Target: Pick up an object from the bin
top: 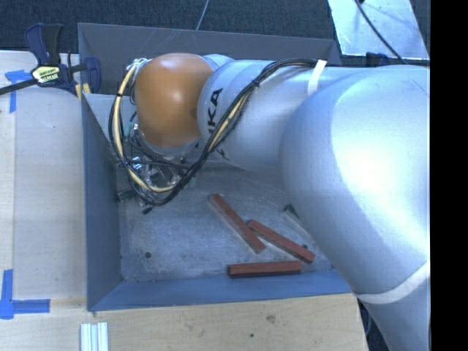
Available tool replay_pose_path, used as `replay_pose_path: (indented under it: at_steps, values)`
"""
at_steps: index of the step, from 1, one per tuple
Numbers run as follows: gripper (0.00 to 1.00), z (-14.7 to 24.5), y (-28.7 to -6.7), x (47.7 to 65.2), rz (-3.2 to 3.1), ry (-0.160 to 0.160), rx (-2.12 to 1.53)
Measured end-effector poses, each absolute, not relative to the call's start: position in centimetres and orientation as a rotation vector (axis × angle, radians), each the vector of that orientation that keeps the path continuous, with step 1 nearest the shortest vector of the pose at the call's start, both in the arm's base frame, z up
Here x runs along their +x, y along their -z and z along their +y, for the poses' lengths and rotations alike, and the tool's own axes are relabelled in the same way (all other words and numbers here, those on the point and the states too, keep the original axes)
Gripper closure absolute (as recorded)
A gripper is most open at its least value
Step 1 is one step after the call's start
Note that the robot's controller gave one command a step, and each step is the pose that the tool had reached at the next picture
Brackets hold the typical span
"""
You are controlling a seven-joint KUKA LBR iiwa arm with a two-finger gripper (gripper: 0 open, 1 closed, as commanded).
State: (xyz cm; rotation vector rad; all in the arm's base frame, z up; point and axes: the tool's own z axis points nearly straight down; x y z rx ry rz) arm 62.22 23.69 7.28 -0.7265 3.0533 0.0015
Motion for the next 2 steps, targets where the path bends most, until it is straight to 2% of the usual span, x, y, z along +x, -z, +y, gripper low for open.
replay_pose_path:
  at_steps: [1,2]
  values:
    - [1.0,23.7,-8.3,62.1,3.059,-0.001,-0.728]
    - [1.0,23.7,-10.4,62.1,3.059,0.0,-0.727]
